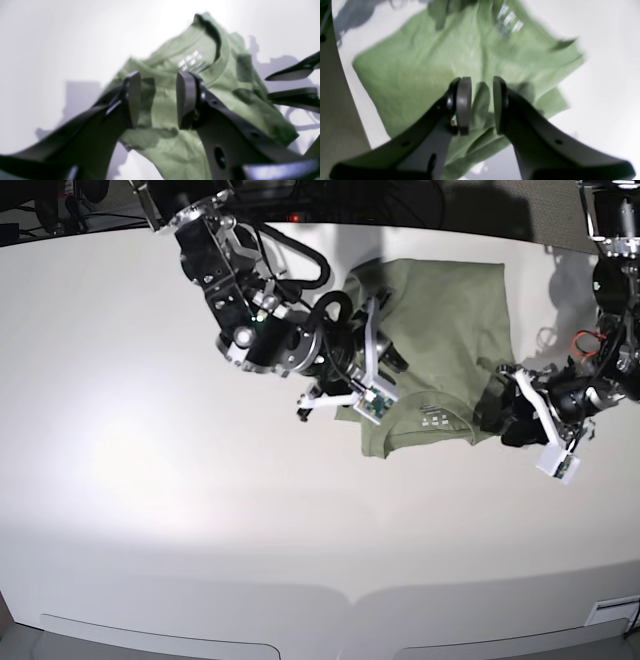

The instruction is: Fold the T-shirt properly

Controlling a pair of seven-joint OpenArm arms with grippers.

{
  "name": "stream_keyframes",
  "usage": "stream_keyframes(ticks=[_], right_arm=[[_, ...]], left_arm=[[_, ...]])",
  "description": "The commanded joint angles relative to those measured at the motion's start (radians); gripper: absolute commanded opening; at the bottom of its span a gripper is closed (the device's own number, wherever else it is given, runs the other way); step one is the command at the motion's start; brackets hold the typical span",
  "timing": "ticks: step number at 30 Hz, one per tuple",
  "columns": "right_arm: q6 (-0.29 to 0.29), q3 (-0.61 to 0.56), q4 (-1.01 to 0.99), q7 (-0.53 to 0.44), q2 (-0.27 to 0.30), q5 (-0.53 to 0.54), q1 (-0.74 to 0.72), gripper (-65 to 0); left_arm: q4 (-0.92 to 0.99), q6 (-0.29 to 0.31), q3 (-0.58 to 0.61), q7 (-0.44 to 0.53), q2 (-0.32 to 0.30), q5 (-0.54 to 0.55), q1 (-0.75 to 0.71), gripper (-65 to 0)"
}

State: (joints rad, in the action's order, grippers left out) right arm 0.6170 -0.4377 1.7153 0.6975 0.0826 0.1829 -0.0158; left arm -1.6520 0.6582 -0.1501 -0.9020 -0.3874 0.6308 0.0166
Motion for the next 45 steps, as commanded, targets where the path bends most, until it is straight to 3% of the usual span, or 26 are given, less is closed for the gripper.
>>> stream_keyframes(ticks=[1,6,12,16,21,26,32,34,36,39,45], right_arm=[[0.002,0.018,0.046,-0.029,-0.006,0.012,-0.017,-49.4],[-0.002,0.119,0.184,0.003,-0.005,0.022,-0.016,-49.4],[0.006,0.286,0.315,0.238,-0.005,0.174,0.007,-49.4],[0.045,0.382,0.401,0.294,-0.001,0.2,0.095,-49.4],[0.047,0.485,0.523,0.379,0.064,0.281,0.285,-49.4],[0.049,0.6,0.641,0.403,0.138,0.286,0.567,-49.4],[0.051,0.724,0.641,0.459,0.156,0.353,0.866,-49.4],[0.081,0.735,0.641,0.454,0.156,0.344,0.962,-49.4],[0.081,0.734,0.641,0.427,0.156,0.342,1.049,-49.4],[0.081,0.732,0.579,0.303,0.163,0.341,1.141,-49.4],[0.081,0.732,0.084,0.216,0.171,0.288,1.039,-49.4]], left_arm=[[-0.04,0.0,-0.024,0.015,-0.014,-0.005,0.016,-41.6],[-0.138,-0.079,-0.148,0.012,-0.014,-0.032,-0.014,-41.6],[-0.234,-0.079,-0.317,-0.007,-0.014,-0.028,-0.156,-41.6],[-0.295,-0.079,-0.387,-0.007,-0.014,-0.028,-0.287,-41.6],[-0.38,-0.078,-0.42,-0.053,-0.014,-0.028,-0.452,-41.6],[-0.482,-0.079,-0.42,-0.069,-0.011,-0.028,-0.65,-41.6],[-0.541,-0.079,-0.42,-0.07,-0.006,-0.028,-0.897,-41.6],[-0.536,-0.078,-0.42,-0.061,-0.006,-0.028,-0.979,-41.6],[-0.518,-0.073,-0.42,-0.002,-0.006,-0.029,-1.057,-41.6],[-0.401,-0.034,-0.415,0.182,0.009,-0.059,-1.107,-41.6],[0.15,-0.009,-0.326,0.22,0.04,-0.148,-0.904,-41.6]])
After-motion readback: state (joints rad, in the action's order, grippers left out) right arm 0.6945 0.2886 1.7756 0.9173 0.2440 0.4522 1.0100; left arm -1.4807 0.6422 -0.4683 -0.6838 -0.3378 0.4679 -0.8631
